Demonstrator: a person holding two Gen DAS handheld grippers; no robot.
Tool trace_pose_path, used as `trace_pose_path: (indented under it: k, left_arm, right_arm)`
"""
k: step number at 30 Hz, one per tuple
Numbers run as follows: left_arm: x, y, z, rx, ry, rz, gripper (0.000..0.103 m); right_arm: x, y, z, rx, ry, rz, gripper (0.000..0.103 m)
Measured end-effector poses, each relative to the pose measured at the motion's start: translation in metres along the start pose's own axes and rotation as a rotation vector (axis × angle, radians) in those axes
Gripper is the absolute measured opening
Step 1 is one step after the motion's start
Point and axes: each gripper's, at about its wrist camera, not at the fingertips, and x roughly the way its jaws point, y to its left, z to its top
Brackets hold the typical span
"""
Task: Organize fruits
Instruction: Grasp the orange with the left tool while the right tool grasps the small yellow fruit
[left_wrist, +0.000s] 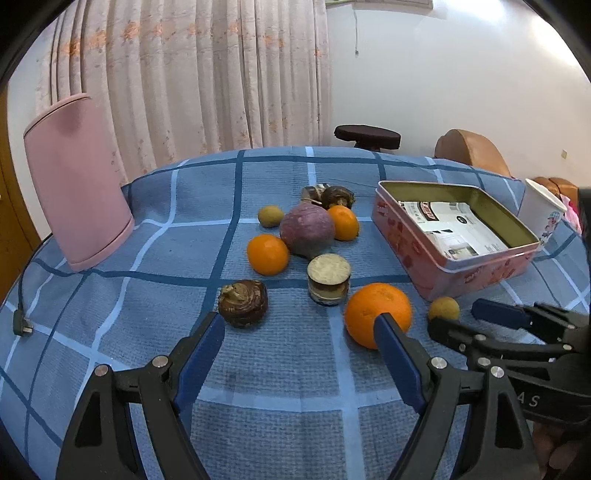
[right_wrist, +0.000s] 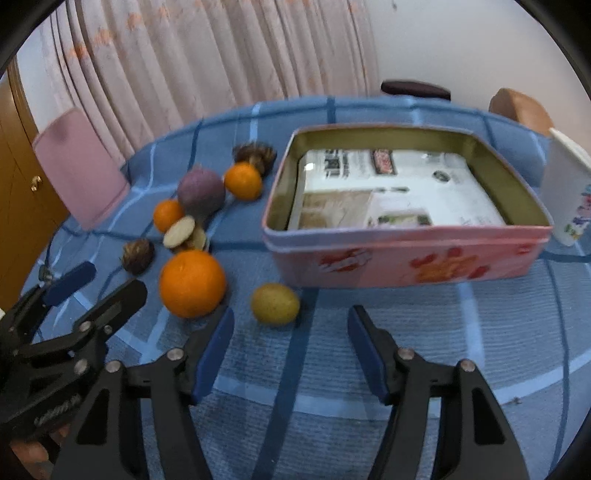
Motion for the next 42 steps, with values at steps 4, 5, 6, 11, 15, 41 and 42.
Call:
trace_pose_path:
  k: [4,5,6,11,15,41,42]
  left_arm:
    - [0.004,-0.002,0.002,-0.007,0.019,-0.024,0.084]
    - [0.004,-0.003,0.003,-0.013,0.028,-0.037,0.084]
    - [0.005,-0.004,0.004,-0.020,0.035,-0.053,0.084]
    - [0.007,-0.019,0.010,-0.029,0.049,-0.097,0.084]
    - [0.021,-0.041,0.014,0.020,0.066,-0.058,0.080]
    - [0.029,-0.090,0.072,0.015,-0.122,-0.237,0.050]
    - [0.035,-0.099,0.073,0.025,-0.104,-0.245,0.050]
  right_arm:
    - [0.003,0.008,0.000,-0.051,0.017,-0.011,0.031]
    - [0.005,0.009,0.001,-0.060,0.021,-0.008,0.031]
    - [0.003,0.009,-0.001,-0.061,0.018,-0.017,0.031]
    - [-0.023,-0.012,-0.002,-0.016,-0.079,-0.050,0.031]
    - [-0.037,-0.029,0.002,0.060,-0.136,-0.031,0.031]
    - [-0.057,-0.093,0.040,0.157,-0.304,-0.248,0.031]
    - [-0.053,-0.097,0.041,0.170,-0.290,-0.243,0.031]
